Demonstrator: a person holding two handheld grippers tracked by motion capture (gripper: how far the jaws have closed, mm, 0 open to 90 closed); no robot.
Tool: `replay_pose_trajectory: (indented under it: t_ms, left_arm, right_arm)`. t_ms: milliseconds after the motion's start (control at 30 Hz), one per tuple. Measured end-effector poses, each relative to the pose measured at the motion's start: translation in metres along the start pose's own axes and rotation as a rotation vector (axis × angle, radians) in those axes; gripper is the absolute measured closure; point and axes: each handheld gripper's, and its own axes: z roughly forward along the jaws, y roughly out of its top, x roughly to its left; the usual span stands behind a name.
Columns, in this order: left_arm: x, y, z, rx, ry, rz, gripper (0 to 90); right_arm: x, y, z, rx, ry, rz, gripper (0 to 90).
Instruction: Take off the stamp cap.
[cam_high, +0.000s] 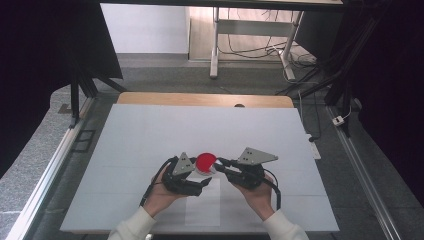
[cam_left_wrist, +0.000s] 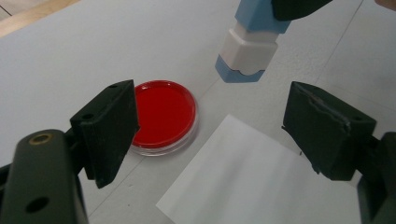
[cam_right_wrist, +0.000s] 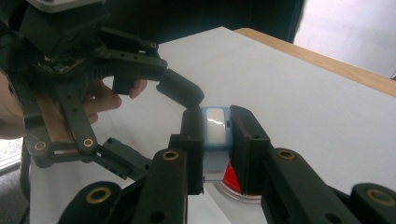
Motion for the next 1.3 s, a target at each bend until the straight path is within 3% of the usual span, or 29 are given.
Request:
replay_pose_trajectory:
  t_ms: [333,733,1300]
  left_arm:
    - [-0.007,0.011,0.008,-0.014,-0.004,0.010,18.4]
    - [-0.011,0.010,0.018,-0.015,0.006,0.029,19.4]
    - [-0.014,0.007,0.024,-0.011,0.032,0.039,29.7]
  right_arm:
    - [0.000,0.000,-0.002,-0.009,-0.006,0.005,75.0]
    - [0.000,-0.001,0.001,-0.013,-0.007,0.015,75.0]
    - [-0.002,-0.005,0.002,-0.029,-0.016,0.056,74.9]
